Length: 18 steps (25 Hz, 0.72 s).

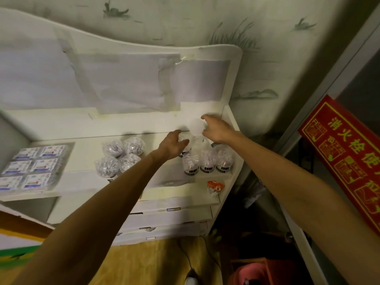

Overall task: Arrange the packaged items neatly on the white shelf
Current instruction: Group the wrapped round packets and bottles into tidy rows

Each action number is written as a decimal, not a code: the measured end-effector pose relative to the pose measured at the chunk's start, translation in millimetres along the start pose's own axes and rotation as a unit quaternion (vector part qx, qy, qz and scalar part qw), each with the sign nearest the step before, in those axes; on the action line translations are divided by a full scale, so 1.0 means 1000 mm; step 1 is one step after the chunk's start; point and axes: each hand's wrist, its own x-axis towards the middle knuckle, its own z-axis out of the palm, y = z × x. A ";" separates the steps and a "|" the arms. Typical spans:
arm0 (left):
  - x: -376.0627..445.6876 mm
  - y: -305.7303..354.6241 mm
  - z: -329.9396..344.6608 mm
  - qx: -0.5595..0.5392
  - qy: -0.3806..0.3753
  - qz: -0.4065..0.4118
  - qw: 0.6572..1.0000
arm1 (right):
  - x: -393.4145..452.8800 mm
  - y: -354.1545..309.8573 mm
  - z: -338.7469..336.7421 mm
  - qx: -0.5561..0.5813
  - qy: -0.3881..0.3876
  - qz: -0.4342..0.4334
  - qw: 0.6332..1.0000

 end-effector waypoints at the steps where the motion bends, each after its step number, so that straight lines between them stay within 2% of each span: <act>1: -0.002 0.001 0.000 0.006 -0.008 0.002 1.000 | 0.008 -0.003 0.004 -0.011 -0.006 0.003 1.000; 5: 0.003 -0.006 0.000 0.028 -0.046 0.007 0.999 | 0.029 -0.011 0.018 -0.032 -0.037 -0.015 0.999; 10: 0.010 -0.016 0.000 0.038 -0.080 0.012 0.996 | 0.026 -0.010 0.016 -0.192 0.012 0.018 0.981; 13: 0.012 -0.022 0.003 0.047 -0.080 0.013 0.996 | 0.022 -0.004 0.011 -0.108 -0.024 0.009 0.994; 15: 0.014 -0.024 0.004 0.040 -0.085 0.013 0.996 | 0.019 0.000 0.006 -0.051 -0.077 -0.006 0.996; 18: 0.014 -0.023 0.007 0.044 -0.089 0.024 0.995 | 0.014 0.006 0.007 -0.056 -0.096 -0.010 0.994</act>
